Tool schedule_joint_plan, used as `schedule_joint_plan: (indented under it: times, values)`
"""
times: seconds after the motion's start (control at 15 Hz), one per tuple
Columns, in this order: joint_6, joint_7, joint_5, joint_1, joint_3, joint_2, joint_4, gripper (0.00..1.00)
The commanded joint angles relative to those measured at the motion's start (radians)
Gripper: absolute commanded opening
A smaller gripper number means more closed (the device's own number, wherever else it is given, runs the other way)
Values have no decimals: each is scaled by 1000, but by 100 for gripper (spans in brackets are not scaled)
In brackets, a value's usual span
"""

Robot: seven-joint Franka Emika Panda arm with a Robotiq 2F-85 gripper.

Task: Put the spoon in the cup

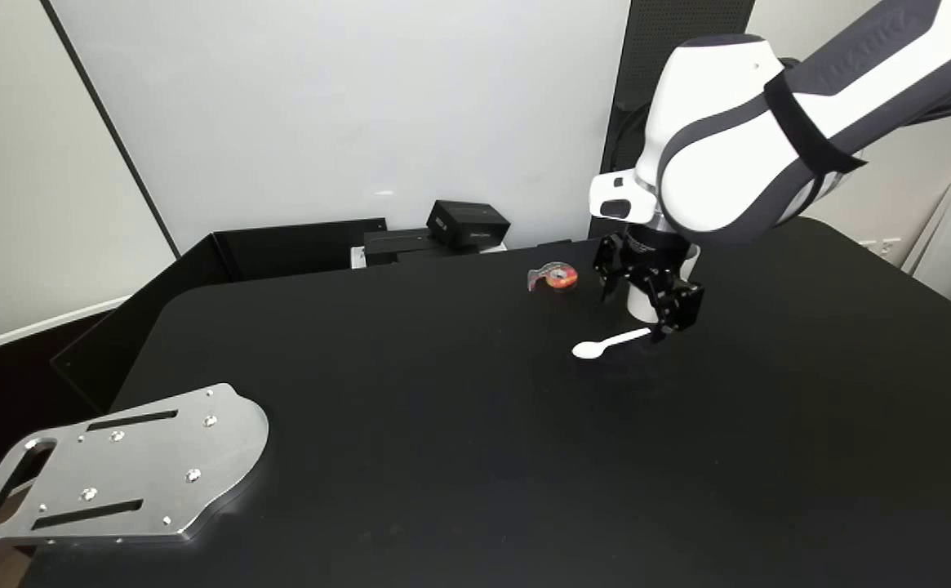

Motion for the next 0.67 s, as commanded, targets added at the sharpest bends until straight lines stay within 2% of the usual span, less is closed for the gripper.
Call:
schedule_joint_plan:
  times: [0.0,0.6]
  values:
    - [5,-1,-18,-6,-3,34,52,100]
    - [-13,8,-8,-1,0,94,114,100]
